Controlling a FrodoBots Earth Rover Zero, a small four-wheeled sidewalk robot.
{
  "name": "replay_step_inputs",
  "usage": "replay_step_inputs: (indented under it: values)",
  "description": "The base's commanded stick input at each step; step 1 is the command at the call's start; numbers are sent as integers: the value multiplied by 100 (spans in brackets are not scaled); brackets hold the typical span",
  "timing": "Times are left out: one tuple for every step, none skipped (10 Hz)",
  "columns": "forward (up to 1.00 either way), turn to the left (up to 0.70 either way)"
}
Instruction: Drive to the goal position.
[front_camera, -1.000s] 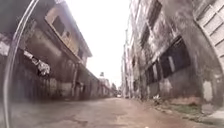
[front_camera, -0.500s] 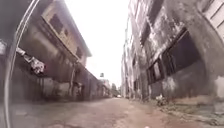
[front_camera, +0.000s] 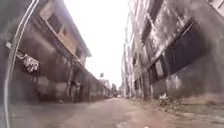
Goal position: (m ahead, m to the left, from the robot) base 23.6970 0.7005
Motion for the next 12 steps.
replay_step_inputs:
  values:
    - [78,3]
    - [78,3]
    - [78,3]
    - [78,3]
    - [78,3]
    - [78,3]
    - [78,3]
    - [78,3]
    - [79,3]
    - [79,3]
    - [79,3]
    - [79,3]
